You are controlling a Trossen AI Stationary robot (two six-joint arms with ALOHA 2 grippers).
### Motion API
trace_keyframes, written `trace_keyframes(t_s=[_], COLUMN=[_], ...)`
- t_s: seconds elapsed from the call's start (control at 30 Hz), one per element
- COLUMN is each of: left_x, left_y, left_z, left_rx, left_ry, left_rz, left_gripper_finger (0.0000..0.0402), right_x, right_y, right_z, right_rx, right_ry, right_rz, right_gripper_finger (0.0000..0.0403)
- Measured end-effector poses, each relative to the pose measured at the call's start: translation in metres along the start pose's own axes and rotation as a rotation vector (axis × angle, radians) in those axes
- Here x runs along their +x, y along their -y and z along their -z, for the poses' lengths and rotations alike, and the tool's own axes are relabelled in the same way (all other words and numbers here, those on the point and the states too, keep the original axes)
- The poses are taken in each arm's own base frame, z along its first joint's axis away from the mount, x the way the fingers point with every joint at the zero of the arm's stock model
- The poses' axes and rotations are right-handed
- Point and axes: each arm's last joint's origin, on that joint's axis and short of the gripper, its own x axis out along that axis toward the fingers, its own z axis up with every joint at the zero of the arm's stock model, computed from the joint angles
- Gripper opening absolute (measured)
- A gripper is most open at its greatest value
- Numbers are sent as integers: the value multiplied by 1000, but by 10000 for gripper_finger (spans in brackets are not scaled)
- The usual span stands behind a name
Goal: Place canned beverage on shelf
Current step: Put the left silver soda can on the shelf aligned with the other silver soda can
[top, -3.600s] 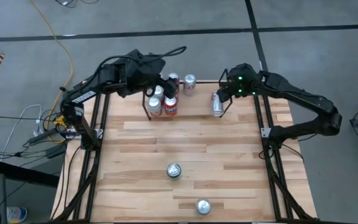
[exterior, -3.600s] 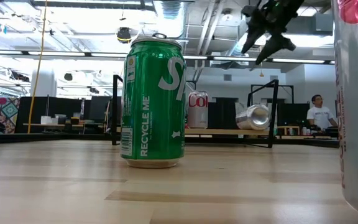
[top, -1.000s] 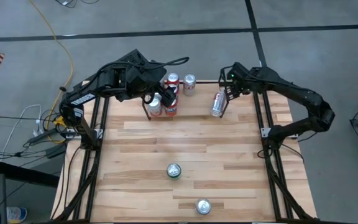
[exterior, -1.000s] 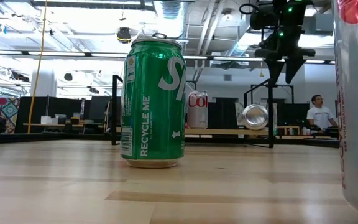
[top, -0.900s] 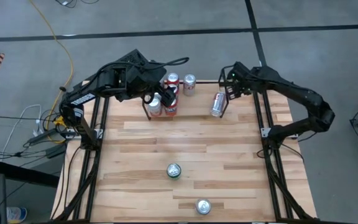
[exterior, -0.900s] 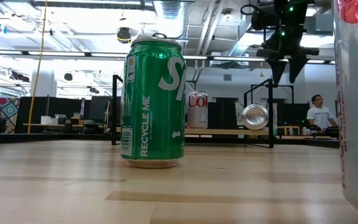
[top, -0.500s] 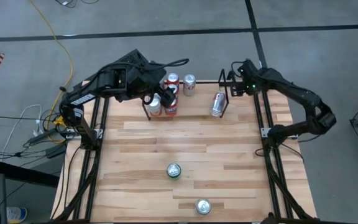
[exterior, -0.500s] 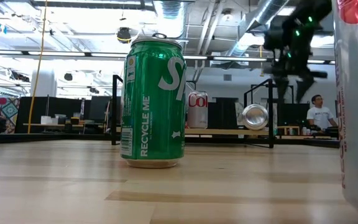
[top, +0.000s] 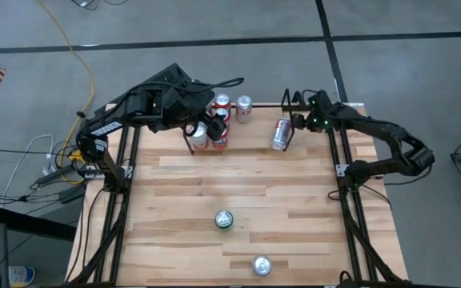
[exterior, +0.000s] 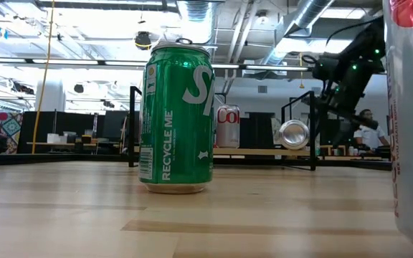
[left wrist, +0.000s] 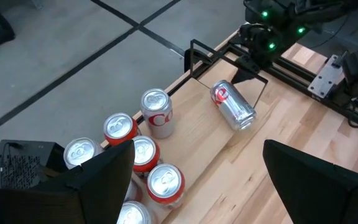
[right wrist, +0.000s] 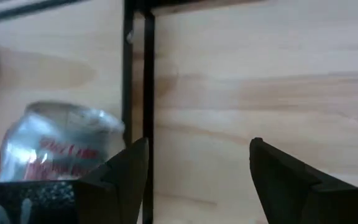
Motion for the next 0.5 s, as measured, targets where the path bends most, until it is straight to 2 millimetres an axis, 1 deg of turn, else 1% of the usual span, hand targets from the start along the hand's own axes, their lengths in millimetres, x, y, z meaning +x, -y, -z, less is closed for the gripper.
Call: trace_keyframes(t_s=[0.1, 0.2, 0.27, 0.37, 0.5], left_x=[0, 0, 0, 0, 0], left_y=[0, 0, 0, 0, 0], left_z=[0, 0, 0, 0, 0], left_rx=[2, 5, 6, 9, 9], left_ry=[0, 0, 1, 1, 2], left_rz=[0, -1, -1, -1, -2], left_gripper_finger=[341, 341, 341, 341, 341], right_x=[4, 7, 10, 10, 9], right_y=[6, 5, 4, -1, -3], right_z=[3, 4, 6, 3, 3], right_rx=[34, 37, 43, 33, 24], right_ry=[-8, 8, -6, -19, -37], right_rz=[-9, -47, -117, -252, -295], right_gripper_finger=[260, 260, 260, 260, 260])
